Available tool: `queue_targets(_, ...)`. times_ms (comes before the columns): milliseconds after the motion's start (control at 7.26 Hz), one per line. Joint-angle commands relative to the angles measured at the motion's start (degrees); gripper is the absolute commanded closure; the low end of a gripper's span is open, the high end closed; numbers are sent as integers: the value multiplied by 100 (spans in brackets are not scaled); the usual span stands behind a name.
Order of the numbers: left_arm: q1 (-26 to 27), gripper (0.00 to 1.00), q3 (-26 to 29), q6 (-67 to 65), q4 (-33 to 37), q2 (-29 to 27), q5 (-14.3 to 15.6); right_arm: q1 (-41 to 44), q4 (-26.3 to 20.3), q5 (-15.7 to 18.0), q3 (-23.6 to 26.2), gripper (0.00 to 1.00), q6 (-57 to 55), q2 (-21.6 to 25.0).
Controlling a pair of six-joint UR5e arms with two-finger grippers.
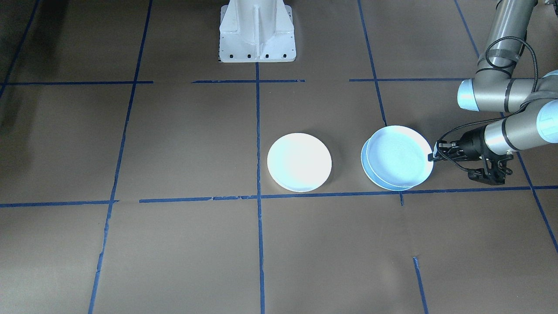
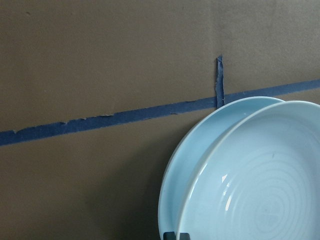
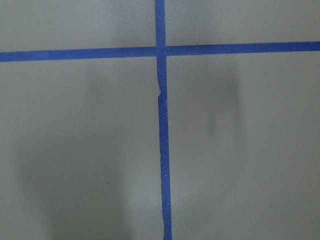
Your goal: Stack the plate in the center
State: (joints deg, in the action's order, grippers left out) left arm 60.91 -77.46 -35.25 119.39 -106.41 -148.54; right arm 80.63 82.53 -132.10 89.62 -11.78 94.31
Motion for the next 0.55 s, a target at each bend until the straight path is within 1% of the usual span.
queue_targets(0, 0, 78, 29, -8, 5, -20, 0, -3, 0, 0, -6, 0, 0, 0)
queue_targets(138, -9, 73, 38, -17, 14, -29, 0, 5, 0, 0, -6, 0, 0, 0)
queue_targets(275, 0, 43, 38, -17, 14, -55, 0, -3, 0, 0, 3, 0, 0, 0)
queue_targets(413, 0, 37, 29, -69, 22, -108, -8, -3, 0, 0, 3, 0, 0, 0)
